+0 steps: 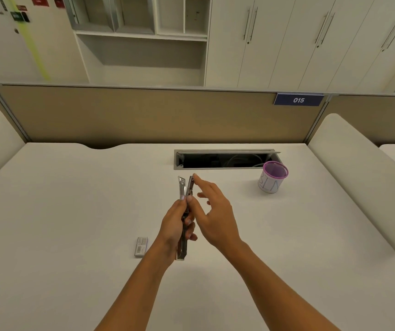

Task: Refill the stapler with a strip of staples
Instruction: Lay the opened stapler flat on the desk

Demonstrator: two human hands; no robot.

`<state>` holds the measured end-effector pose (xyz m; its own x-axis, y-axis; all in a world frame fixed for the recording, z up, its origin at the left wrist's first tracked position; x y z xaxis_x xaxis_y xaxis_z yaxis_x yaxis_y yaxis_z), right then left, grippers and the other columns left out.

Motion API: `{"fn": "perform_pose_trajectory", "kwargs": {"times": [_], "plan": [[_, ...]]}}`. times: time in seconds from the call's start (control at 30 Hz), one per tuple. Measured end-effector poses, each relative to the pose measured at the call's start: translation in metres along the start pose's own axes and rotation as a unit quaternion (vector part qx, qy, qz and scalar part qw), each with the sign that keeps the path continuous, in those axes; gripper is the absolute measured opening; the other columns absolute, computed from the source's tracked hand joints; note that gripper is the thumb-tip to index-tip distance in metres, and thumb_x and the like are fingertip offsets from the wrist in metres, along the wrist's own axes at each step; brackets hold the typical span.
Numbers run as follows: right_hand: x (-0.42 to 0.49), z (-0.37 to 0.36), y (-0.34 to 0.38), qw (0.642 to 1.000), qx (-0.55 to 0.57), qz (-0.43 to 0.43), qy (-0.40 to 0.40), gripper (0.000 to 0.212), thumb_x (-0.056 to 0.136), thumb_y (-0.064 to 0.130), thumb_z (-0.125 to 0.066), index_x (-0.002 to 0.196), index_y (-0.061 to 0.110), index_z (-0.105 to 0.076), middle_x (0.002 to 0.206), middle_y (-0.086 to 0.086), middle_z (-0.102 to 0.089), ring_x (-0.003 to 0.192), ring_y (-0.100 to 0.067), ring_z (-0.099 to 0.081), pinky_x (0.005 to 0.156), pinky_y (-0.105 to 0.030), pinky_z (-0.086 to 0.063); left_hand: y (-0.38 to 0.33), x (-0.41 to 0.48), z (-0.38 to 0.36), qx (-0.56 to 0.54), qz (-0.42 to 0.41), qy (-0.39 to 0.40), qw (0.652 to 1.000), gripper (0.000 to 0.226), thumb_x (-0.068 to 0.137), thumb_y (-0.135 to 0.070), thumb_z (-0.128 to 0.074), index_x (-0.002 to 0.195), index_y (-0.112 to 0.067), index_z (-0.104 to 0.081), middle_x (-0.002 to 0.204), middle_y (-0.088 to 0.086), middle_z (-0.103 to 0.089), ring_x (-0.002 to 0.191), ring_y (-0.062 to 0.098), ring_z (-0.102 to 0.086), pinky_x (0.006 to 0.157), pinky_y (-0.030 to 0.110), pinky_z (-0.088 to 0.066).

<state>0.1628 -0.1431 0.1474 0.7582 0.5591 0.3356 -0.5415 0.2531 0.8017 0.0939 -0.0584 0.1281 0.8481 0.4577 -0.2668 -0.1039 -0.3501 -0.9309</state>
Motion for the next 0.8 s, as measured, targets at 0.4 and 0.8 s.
{"fn": "perform_pose_trajectory", "kwargs": {"times": [0.4, 0.8], "plan": [[-0.012, -0.016, 0.011, 0.998, 0.044, -0.042, 0.006, 0.03, 0.095, 0.036, -0.057, 0.124, 0.033, -0.057, 0.124, 0.016, -0.059, 0.108, -0.004, -0.058, 0.089, -0.022, -0.049, 0.002, -0.012, 0.011, -0.025, 0.015, -0.023, 0.999, 0.042, 0.1, -0.041, -0.033, 0.071, -0.013, -0.047, 0.046, -0.005, -0.039, 0.037, 0.011, -0.038, 0.04, 0.024, -0.042], [-0.025, -0.026, 0.024, 0.99, 0.116, -0.038, -0.07, 0.009, 0.088, 0.023, -0.068, 0.092, 0.025, -0.061, 0.093, 0.017, -0.065, 0.098, 0.001, -0.061, 0.089, -0.016, -0.046, 0.01, -0.015, 0.015, -0.099, 0.041, -0.055, 0.993, 0.041, 0.098, -0.043, -0.038, 0.079, -0.013, -0.058, 0.046, -0.004, -0.043, 0.036, 0.01, -0.038, 0.035, 0.023, -0.035]]}}
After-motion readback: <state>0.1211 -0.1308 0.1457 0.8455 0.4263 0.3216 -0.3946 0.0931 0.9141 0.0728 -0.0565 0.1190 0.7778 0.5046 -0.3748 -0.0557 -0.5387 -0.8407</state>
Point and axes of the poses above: each hand's wrist, its own x-axis towards the middle knuckle, its own z-axis out of the back of the hand, y = z × x, the point moved 3 cm from there along x, towards the middle knuckle
